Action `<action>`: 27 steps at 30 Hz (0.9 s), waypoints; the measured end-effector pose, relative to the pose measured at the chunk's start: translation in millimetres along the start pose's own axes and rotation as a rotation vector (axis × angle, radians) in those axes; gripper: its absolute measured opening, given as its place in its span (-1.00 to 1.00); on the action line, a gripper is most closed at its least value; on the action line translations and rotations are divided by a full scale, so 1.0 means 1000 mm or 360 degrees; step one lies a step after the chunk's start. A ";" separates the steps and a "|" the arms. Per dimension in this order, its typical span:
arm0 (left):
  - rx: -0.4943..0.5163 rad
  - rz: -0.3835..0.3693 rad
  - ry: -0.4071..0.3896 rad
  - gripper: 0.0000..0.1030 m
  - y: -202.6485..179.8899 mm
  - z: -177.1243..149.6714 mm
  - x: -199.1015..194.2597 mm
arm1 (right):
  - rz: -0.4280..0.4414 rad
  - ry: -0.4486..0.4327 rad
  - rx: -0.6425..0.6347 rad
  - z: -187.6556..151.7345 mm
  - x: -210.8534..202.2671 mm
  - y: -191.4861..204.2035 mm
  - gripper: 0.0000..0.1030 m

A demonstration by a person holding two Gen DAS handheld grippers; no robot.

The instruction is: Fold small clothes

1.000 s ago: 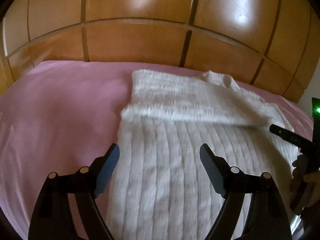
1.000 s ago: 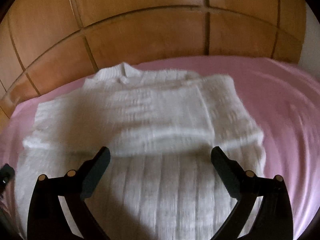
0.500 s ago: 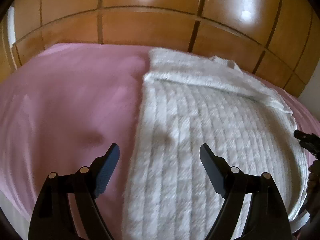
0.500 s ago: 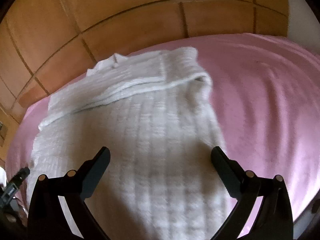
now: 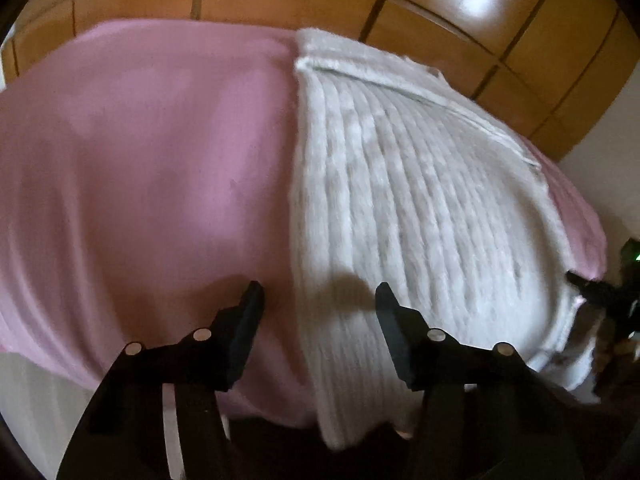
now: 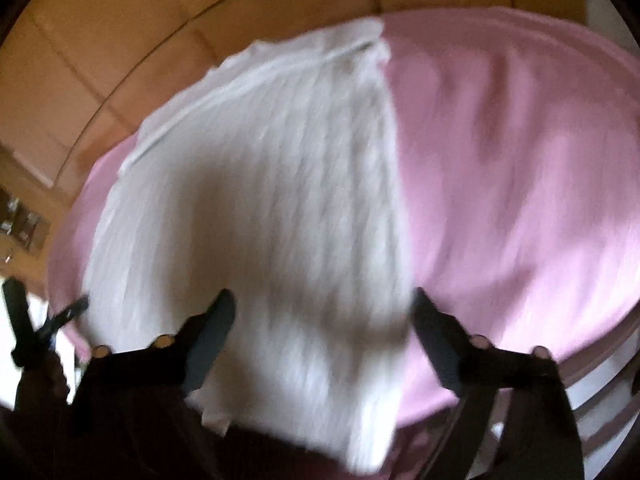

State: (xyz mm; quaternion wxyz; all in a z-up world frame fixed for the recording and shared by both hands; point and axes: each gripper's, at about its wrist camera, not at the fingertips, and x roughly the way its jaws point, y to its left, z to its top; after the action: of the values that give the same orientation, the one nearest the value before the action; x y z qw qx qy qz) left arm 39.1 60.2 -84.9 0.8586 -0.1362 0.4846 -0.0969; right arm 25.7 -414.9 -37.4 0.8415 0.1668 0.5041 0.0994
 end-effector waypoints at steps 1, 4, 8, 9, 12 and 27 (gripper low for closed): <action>-0.0003 -0.0018 0.0009 -0.16 -0.001 -0.003 0.000 | 0.0002 0.0024 -0.0008 -0.008 -0.001 0.001 0.25; 0.0065 -0.0078 0.0044 -0.79 -0.009 -0.006 0.000 | -0.0008 0.0078 -0.0015 -0.019 -0.001 0.004 -0.49; 0.0012 -0.0241 0.0050 -0.88 -0.006 0.007 -0.006 | 0.0085 0.0073 -0.0004 -0.005 -0.007 0.007 -0.76; -0.0032 -0.0302 0.0032 -0.88 -0.003 0.014 -0.008 | 0.0123 0.0043 0.0010 0.001 -0.011 0.008 -0.76; -0.0125 -0.0443 -0.0061 -0.90 0.002 0.040 -0.018 | 0.0269 -0.0052 0.0111 0.026 -0.017 0.007 -0.76; -0.0422 -0.0270 -0.0249 -0.29 0.023 0.175 0.050 | 0.0256 -0.0310 0.0462 0.142 0.021 -0.024 -0.43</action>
State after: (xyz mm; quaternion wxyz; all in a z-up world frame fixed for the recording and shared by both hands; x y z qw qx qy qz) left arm 215.5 91.4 -46.5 0.8569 -0.2960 0.4117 -0.0934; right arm 160.8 -455.6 -1.6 0.8428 0.3351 0.4142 0.0759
